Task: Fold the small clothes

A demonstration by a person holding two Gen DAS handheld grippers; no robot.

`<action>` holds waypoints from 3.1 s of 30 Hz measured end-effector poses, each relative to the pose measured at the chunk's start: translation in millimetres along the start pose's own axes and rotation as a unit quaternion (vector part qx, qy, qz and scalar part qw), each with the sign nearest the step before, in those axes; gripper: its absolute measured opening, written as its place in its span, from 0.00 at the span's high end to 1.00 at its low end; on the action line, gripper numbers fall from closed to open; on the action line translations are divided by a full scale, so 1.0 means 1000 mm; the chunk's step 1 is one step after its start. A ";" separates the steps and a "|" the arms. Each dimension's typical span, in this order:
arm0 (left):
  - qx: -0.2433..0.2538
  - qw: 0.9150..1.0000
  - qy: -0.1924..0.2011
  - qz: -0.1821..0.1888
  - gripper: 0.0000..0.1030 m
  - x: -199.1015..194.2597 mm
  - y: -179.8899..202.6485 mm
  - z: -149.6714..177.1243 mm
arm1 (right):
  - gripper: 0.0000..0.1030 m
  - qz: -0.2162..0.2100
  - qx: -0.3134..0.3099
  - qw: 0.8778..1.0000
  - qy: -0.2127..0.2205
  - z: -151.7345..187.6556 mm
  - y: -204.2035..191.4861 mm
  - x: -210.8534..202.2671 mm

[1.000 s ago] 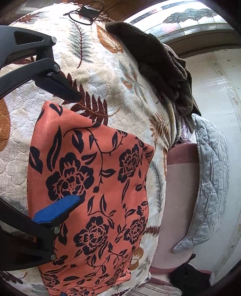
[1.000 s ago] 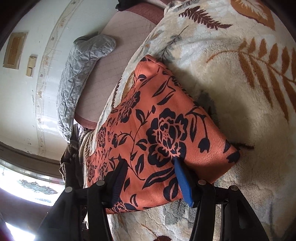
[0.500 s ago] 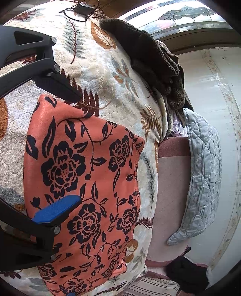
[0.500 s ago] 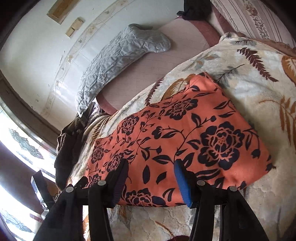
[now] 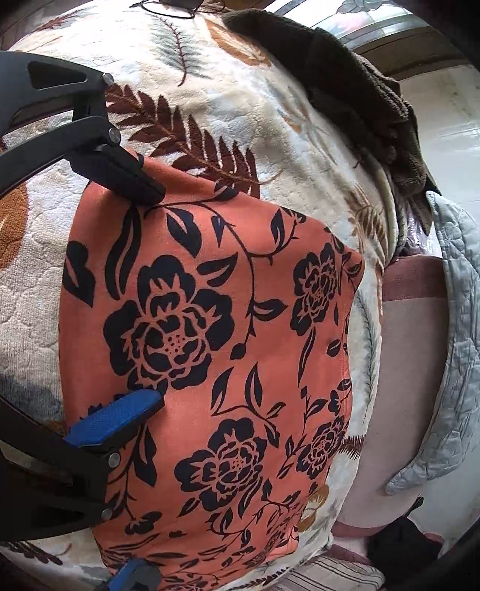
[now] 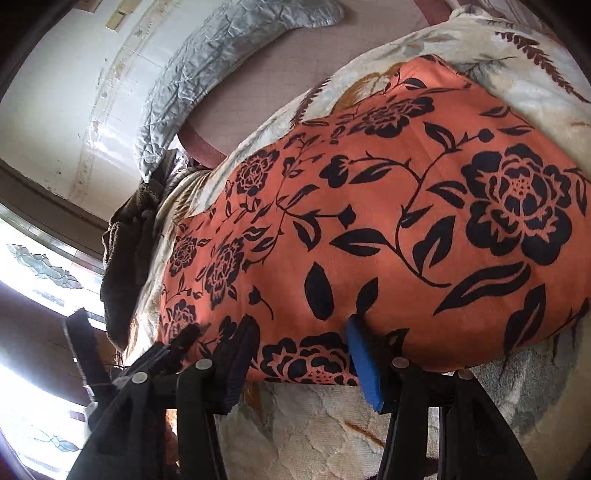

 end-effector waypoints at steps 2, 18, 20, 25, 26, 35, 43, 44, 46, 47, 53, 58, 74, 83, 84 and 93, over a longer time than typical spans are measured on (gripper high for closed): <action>0.003 1.000 0.009 0.003 0.03 -0.010 0.001 -0.003 | 0.47 -0.016 -0.003 1.000 0.010 -0.003 -0.003 -0.009; -0.242 0.963 -0.063 0.102 0.03 0.000 -0.051 0.022 | 0.28 -0.037 0.194 0.980 0.037 0.001 0.112 -0.085; -0.259 0.959 -0.049 0.103 0.03 0.009 -0.050 0.013 | 0.28 -0.047 0.239 0.969 0.045 -0.005 0.127 -0.076; -0.289 0.948 -0.008 0.131 0.06 0.013 -0.050 0.001 | 0.23 -0.046 0.250 0.963 0.093 -0.032 0.127 -0.059; -0.292 0.946 -0.002 0.139 0.23 0.013 -0.050 -0.002 | 0.23 -0.041 0.247 0.962 0.105 -0.037 0.124 -0.055; -0.256 0.956 0.019 0.145 0.78 0.003 -0.055 -0.014 | 0.80 0.032 0.165 0.976 0.140 -0.057 0.088 -0.035; -0.217 0.964 0.022 0.152 0.79 -0.053 -0.058 0.022 | 0.84 0.044 0.097 0.975 0.196 -0.033 0.058 -0.102; -0.212 0.966 0.017 0.147 0.78 -0.058 -0.060 0.033 | 0.84 0.046 0.096 0.977 0.183 -0.025 0.060 -0.105; -0.207 0.970 -0.016 0.128 0.70 -0.055 -0.064 0.055 | 0.80 0.062 0.097 0.983 0.141 -0.009 0.069 -0.104; -0.198 0.972 -0.044 0.117 0.64 -0.049 -0.065 0.066 | 0.79 0.074 0.105 0.985 0.115 0.002 0.078 -0.101; -0.214 0.973 0.020 0.080 0.46 -0.090 -0.117 0.062 | 0.62 0.070 0.212 0.968 0.113 0.020 0.131 -0.155; -0.169 0.978 0.116 0.025 0.42 -0.113 -0.119 0.024 | 0.48 0.158 0.131 0.955 0.214 -0.006 0.114 -0.212; -0.033 0.999 -0.013 0.014 0.12 -0.026 -0.047 0.058 | 0.50 0.210 -0.108 0.972 0.021 -0.075 0.023 -0.001; -0.076 0.996 -0.014 0.036 0.00 -0.020 -0.054 0.069 | 0.50 0.004 -0.237 0.965 -0.112 -0.039 -0.166 0.131; -0.075 0.996 -0.016 0.037 0.00 -0.020 -0.054 0.068 | 0.51 -0.010 -0.242 0.962 -0.128 -0.031 -0.178 0.148; -0.006 1.000 0.015 -0.005 0.00 -0.040 -0.053 0.043 | 0.57 -0.026 -0.212 0.963 -0.166 -0.022 -0.199 0.196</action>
Point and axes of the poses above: each gripper's, at about its wrist camera, not at the fingertips, and x roughly the way its jaws point, y to its right, z to its underside, the point moved 8 cm from there along x, roughly the way its jaws point, and after that the axes turned 2 degrees about -x, right-handed, at the moved point
